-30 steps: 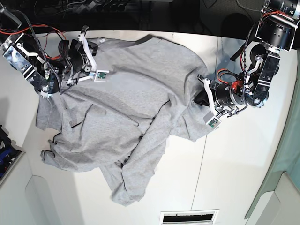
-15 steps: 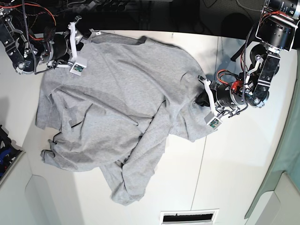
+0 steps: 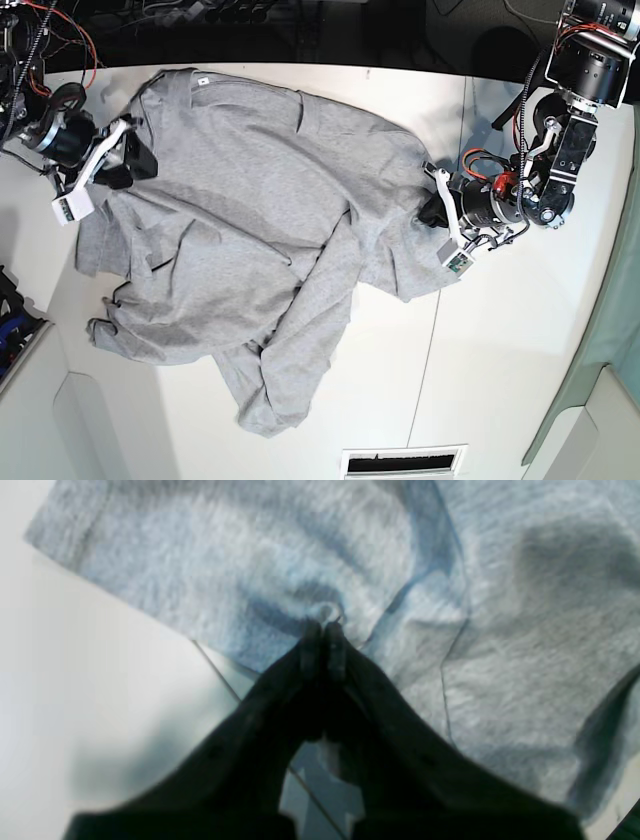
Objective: Layout the t-shirt on the table in an organized manner, then fold the t-shirt properly
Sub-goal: 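Pull the shoulder edge outward with the right gripper to flatten the shirt, then drag the shirt edge away from the left gripper with the right gripper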
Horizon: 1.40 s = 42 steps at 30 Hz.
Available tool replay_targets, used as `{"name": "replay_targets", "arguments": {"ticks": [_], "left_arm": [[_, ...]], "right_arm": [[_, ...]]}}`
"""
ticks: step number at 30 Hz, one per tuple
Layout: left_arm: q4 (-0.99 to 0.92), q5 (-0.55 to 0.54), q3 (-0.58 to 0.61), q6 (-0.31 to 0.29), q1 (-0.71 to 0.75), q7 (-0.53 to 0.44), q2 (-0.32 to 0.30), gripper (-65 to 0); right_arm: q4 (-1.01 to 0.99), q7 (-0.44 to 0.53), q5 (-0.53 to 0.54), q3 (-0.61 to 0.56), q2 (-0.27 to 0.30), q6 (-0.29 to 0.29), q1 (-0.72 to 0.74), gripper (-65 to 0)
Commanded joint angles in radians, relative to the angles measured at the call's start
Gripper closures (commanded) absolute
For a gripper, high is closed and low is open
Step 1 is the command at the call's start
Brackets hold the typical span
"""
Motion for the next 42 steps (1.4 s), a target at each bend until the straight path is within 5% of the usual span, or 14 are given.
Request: {"name": "replay_targets", "arguments": {"ticks": [1,9,16,29,42], "left_arm": [[0.005,0.012,-0.004,0.012,-0.008,0.023,-0.011,0.0],[0.005,-0.012,-0.004,0.012,-0.008,0.017,-0.011,0.0],[0.005,-0.013,-0.004,0.012,-0.008,0.015,-0.011,0.0],[0.005,-0.011,-0.004,0.012,-0.005,0.015,-0.011,0.0],[-0.062,0.0,-0.004,0.012,-0.003,0.019,-0.011,0.0]], "right_arm": [[0.011,0.02,-0.026,0.027,-0.019,-0.015,0.011,-27.4],[0.0,0.135,-0.415,0.039,-0.18,-0.366,0.044,-27.4],[-0.018,0.165,-0.526,0.039,-0.241,-0.46,0.081,-27.4],[-0.172,0.153,-0.618,0.041,-0.239,-0.512,0.179,-27.4],[-0.172,0.142,-0.607,0.043,-0.162,-0.512,0.152,-25.5]]}}
